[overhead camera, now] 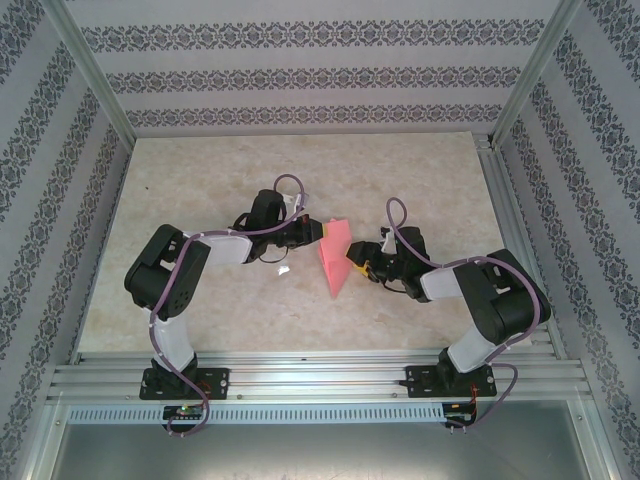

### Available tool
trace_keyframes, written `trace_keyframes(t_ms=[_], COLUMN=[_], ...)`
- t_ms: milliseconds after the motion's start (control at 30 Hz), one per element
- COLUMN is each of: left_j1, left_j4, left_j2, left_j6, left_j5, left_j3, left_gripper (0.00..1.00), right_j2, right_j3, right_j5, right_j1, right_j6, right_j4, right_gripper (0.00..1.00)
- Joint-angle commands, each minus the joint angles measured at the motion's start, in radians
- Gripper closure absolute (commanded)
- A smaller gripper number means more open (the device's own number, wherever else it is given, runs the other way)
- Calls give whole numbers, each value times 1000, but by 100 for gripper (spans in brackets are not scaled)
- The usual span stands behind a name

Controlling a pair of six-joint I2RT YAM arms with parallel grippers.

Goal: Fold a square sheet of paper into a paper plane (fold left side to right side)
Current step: Fold the wing for the fifth time at the center of the table.

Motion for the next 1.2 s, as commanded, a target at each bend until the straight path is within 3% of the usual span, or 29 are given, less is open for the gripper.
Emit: trace_keyframes(t_ms=[0, 267, 433, 633, 667, 733, 833, 1000, 1167], left_j1=[10, 13, 13, 15, 16, 18, 20, 14, -59], left_j4=[55, 20, -22, -118, -135, -188, -315, -520, -635], left_j2=[-27, -4, -3, -20, -22, -32, -94, -307, -550], left_j6=[9, 32, 59, 118, 128, 160, 251, 429, 537], left_j5=[36, 13, 0, -6, -11, -30, -104, -311, -484], left_j3=[1, 5, 18, 61, 71, 94, 119, 92, -26], left_gripper=[100, 100, 100, 97, 91, 65, 44, 27, 25], right_j2=[-3, -18, -25, -62, -69, -89, -124, -205, -233], right_j3=[24, 38, 46, 77, 81, 86, 102, 158, 175], right_j5=[-20, -16, -9, 22, 26, 37, 71, 196, 283], right_j1=[16, 17, 17, 23, 24, 25, 35, 75, 109], right_j6=[-4, -32, -47, -116, -123, -133, -139, -152, -89], right_j4=[70, 14, -26, -166, -183, -218, -295, -506, -586], right_gripper=[47, 65, 83, 97, 98, 98, 98, 98, 99])
